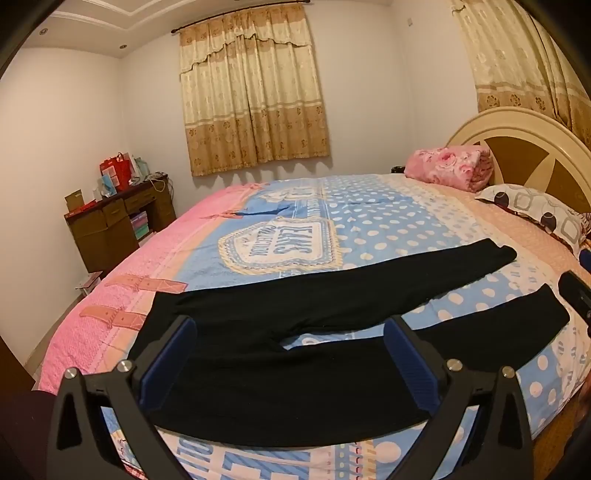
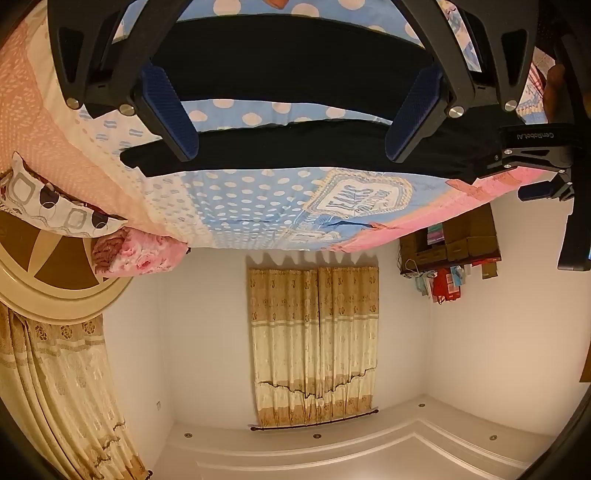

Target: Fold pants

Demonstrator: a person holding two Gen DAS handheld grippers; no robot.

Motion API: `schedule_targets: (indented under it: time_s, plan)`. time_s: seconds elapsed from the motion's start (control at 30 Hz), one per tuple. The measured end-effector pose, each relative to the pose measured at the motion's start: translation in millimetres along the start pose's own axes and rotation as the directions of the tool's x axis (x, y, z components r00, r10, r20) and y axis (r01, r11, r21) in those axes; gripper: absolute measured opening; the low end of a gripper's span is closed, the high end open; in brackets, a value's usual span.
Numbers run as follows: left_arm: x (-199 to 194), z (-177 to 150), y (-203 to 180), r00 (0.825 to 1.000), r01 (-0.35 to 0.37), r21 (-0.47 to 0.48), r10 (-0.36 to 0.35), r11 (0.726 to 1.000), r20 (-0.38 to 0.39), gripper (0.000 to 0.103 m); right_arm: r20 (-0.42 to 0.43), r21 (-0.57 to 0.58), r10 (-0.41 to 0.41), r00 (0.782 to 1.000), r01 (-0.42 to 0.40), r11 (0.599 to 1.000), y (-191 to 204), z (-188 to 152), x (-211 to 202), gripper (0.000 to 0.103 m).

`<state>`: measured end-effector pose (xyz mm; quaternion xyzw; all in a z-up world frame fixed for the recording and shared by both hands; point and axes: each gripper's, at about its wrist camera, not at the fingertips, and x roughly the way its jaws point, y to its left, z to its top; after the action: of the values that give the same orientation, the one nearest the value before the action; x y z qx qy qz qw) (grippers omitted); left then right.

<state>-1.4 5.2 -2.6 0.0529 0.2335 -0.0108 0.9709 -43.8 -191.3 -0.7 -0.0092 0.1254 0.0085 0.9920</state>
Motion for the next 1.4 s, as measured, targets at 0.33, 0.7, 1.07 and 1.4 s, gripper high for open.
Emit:
schedule_targets:
  time_s: [0.33, 0.7, 1.07, 1.4]
  plan:
    - [4, 1, 3, 1.000, -0.005, 0.007, 0.005, 1.000, -0.002, 0.103, -0.005, 0.000, -0.002, 1.000, 0.002, 1.000, -3, -3, 1, 0.102]
    - [8, -4, 3, 1.000, -0.010, 0.004, 0.010, 1.000, -0.003, 0.103, -0.009, 0.000, 0.000, 1.000, 0.000, 1.000, -2, 0, 1, 0.102]
    - [11, -8, 4, 1.000, -0.011, 0.006, 0.011, 1.000, -0.004, 0.103, -0.012, 0.000, 0.000, 1.000, 0.000, 1.000, -2, -4, 3, 0.102]
    - [12, -8, 4, 1.000, -0.012, 0.007, 0.012, 1.000, -0.007, 0.103, -0.018, 0.000, -0.003, 1.000, 0.003, 1.000, -11, -9, 9, 0.102]
